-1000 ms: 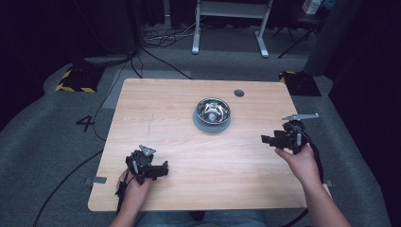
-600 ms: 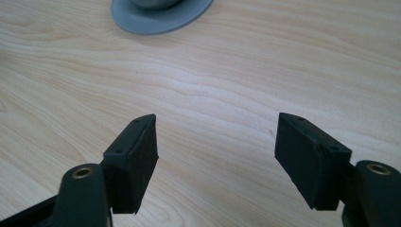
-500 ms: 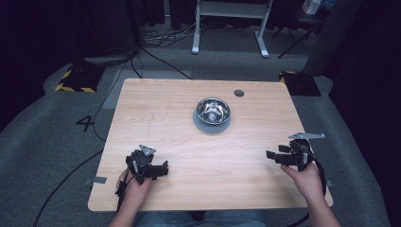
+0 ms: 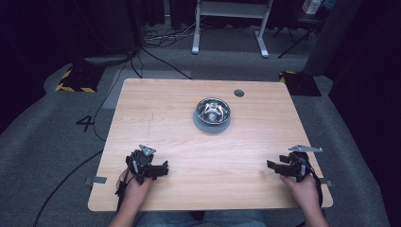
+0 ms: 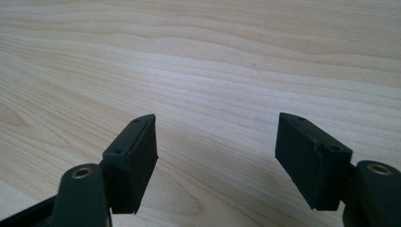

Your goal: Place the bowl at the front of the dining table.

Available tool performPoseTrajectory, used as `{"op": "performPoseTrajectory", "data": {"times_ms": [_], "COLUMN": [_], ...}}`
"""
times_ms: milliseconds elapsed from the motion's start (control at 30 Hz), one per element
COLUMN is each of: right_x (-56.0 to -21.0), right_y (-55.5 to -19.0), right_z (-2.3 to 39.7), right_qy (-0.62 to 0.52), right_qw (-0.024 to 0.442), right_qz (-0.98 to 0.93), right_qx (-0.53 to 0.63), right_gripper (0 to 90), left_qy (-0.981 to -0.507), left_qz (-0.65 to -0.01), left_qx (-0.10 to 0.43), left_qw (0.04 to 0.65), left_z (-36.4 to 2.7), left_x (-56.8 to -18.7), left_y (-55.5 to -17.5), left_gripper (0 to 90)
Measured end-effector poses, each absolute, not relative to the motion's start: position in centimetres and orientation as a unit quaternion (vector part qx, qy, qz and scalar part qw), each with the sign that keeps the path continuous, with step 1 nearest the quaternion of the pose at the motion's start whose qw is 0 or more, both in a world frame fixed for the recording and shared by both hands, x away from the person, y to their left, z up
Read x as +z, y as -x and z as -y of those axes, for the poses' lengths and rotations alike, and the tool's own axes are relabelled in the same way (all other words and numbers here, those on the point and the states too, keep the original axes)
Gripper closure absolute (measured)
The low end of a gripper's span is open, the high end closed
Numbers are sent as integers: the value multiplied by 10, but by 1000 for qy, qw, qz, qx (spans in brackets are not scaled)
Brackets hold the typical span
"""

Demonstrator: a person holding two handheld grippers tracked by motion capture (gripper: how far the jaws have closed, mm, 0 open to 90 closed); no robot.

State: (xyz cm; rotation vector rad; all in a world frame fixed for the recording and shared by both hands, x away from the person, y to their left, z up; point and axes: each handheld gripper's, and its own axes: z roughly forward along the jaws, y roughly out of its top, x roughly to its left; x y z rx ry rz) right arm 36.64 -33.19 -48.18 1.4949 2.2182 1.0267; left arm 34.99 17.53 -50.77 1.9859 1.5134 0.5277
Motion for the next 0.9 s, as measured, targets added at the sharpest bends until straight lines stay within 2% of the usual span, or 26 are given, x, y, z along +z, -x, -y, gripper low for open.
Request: {"op": "performPoseTrajectory", "data": {"times_ms": [233, 433, 600, 733, 900], "right_x": [-496, -501, -505, -506, -506], "right_y": [-359, -356, -353, -356, -358], "right_z": [330, 326, 321, 315, 315], "right_qy": [-509, -492, -473, -460, -461], "right_qw": [150, 180, 202, 207, 207], "right_qz": [-764, -772, -777, -792, -792], "right_qx": [367, 360, 362, 344, 343], "right_gripper": [299, 289, 243, 139, 131], "left_qy": [-745, -744, -745, -745, -745], "left_qz": [-567, -567, -567, -567, -567], "left_qx": [198, 198, 198, 198, 198], "left_qw": [290, 291, 291, 291, 291], "left_z": [-175, -175, -175, -175, -175], "left_x": [-508, -508, -508, -508, -508], "left_y": [-350, -350, -350, -350, -350], "left_gripper": [1, 0, 1, 0, 0]}}
